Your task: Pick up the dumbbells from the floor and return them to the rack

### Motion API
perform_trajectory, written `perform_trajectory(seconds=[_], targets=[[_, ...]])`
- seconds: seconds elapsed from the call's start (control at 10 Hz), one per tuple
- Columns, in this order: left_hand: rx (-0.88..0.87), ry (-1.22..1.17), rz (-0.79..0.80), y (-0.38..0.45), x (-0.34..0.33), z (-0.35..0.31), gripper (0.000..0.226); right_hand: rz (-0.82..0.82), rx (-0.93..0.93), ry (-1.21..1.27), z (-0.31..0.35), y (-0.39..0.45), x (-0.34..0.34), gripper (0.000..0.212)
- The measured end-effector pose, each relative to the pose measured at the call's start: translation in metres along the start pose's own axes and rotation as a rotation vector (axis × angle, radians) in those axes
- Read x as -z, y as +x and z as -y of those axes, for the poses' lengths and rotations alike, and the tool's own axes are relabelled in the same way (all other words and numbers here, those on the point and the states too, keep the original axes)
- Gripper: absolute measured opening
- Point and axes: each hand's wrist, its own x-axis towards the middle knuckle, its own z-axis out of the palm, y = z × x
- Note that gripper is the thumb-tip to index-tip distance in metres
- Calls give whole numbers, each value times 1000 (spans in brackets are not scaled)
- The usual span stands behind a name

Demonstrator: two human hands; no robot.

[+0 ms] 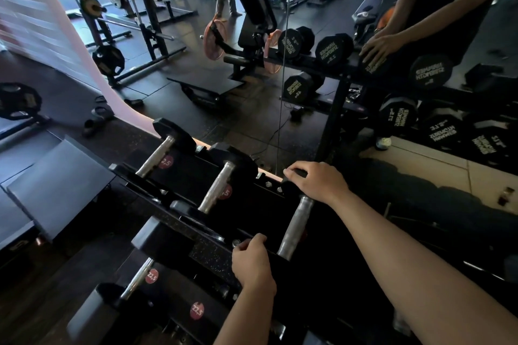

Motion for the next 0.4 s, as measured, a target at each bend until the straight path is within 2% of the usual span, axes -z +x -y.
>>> perform_trajectory(seconds=[0.2,0.4], targets=[[-188,50,26,-11,4,-17,28,14,-3,75,9,-8,14,48],[-346,139,112,-39,3,-43,38,-79,-14,210,14,-33,49,45]])
